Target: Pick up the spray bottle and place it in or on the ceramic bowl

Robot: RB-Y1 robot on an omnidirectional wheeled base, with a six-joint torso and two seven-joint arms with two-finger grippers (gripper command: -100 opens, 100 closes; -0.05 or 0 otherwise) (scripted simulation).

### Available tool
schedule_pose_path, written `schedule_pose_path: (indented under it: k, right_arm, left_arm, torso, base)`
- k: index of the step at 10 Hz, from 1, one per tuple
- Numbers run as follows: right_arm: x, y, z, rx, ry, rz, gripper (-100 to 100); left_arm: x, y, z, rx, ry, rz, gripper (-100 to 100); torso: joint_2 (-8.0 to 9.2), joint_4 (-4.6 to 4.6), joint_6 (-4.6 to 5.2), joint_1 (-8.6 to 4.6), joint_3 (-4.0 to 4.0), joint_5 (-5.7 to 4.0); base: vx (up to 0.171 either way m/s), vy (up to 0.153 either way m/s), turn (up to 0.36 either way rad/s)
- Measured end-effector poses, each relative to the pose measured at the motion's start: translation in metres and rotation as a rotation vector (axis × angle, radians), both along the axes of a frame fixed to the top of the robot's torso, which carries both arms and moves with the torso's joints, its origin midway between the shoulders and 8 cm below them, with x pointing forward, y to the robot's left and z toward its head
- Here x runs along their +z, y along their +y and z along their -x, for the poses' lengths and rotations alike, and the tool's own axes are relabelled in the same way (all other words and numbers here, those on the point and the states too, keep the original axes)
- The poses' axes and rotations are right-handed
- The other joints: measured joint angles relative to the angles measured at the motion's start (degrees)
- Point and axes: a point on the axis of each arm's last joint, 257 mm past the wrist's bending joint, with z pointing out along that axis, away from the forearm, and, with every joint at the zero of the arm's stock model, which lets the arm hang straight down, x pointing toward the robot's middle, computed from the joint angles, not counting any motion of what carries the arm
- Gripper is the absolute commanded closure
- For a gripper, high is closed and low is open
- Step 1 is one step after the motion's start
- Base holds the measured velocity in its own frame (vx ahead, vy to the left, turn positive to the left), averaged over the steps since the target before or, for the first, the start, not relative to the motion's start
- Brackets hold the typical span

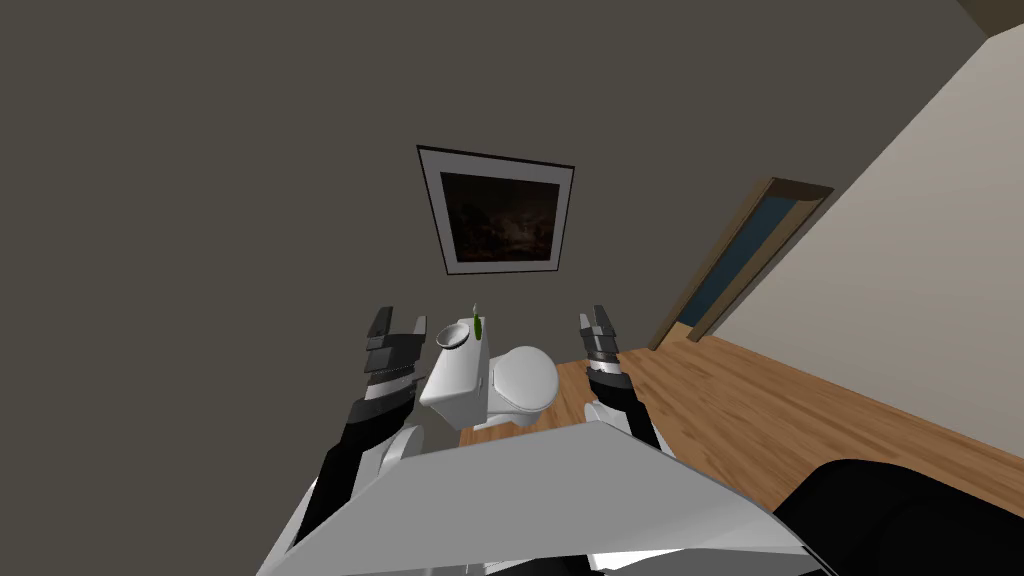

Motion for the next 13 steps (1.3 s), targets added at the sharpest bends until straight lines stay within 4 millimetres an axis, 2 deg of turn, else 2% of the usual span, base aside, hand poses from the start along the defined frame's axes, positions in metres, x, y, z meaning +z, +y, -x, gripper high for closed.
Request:
schedule_pose_path:
  k: [3, 8, 13]
  right_arm:
    - [0.0, 0.0, 0.0, 0.0, 0.0, 0.0, 0]
    - [0.0, 0.0, 0.0, 0.0, 0.0, 0.0, 0]
    - [0.0, 0.0, 0.0, 0.0, 0.0, 0.0, 0]
  left_arm:
    - [-0.014, -0.009, -0.007, -0.034, 0.057, -0.056, -100]
    - [-0.049, -0.021, -0.024, -0.086, 0.182, -0.155, -100]
    - [-0.1, -0.024, -0.04, -0.127, 0.344, -0.269, -100]
  torso:
    - [0.15, 0.03, 0.01, -0.13, 0.09, -0.03]
    - [0.1, 0.02, 0.01, -0.13, 0.06, -0.03]
    - [0.04, 0.01, 0.01, -0.22, 0.02, -0.05]
  base:
    - [-0.04, -0.038, -0.089]
    - [-0.028, -0.05, -0.094]
    - [-0.007, -0.059, -0.097]
